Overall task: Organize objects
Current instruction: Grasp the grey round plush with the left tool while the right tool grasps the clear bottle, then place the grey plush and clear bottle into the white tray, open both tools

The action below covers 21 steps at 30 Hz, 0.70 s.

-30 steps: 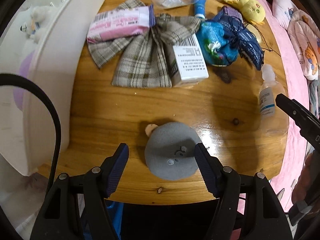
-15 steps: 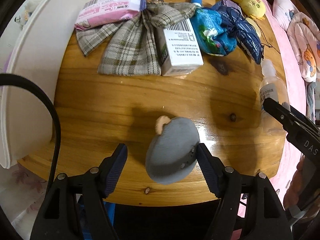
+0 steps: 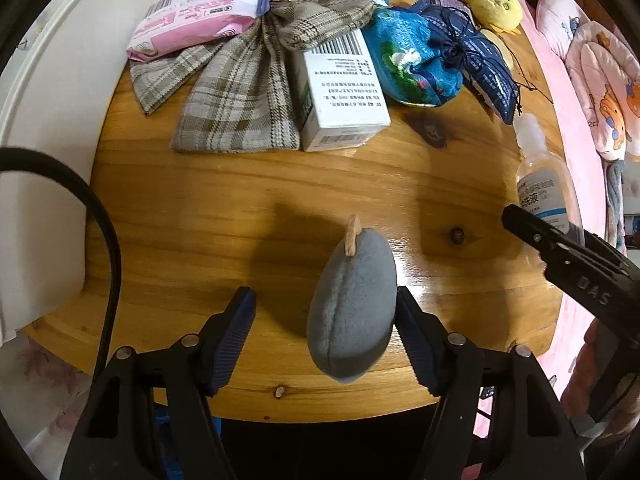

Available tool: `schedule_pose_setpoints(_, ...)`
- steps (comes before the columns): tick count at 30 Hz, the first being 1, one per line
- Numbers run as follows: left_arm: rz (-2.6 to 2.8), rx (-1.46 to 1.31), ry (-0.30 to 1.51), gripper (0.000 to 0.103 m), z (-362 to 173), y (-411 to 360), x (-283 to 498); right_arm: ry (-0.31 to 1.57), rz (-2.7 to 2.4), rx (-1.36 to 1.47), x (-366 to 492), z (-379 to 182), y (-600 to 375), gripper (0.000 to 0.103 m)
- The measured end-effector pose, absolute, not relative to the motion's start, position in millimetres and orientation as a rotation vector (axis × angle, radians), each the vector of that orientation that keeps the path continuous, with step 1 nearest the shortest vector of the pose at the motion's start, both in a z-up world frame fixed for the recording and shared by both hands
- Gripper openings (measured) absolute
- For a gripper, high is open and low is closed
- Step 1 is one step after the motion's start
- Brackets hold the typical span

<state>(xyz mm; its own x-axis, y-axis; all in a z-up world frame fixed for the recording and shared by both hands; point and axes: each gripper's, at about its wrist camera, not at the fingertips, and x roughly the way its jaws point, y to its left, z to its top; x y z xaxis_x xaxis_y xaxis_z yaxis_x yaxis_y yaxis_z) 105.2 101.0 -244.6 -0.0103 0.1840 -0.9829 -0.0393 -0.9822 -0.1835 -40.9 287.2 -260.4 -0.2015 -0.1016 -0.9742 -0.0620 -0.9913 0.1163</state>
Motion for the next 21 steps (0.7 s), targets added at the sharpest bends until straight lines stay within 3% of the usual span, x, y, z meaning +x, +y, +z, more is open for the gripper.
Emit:
schedule_pose_setpoints(3,2.085,-2.052,-0.182,0.033,-241.1,105.9,109.2,-0.220,-2.399,1.956,-39.8,-260.0,286.7,0.057)
schedule_pose_setpoints(13,2.149,-1.990,-0.047,0.030,-213.5,109.7,128.6,-0.208,-2.416,1.892,-30.1,-229.2,279.1,0.055)
schedule_pose_setpoints(19,2.222,-1.894,0.020,0.030,-167.8,96.7,138.7,-0.185,-2.445,1.800,-25.0,-182.2,265.2,0.055)
schedule_pose_setpoints(21,2.283,-1.840,0.083,0.030,-147.1,66.6,106.5,-0.181,-2.461,1.755,-25.9,-164.7,256.7,0.055)
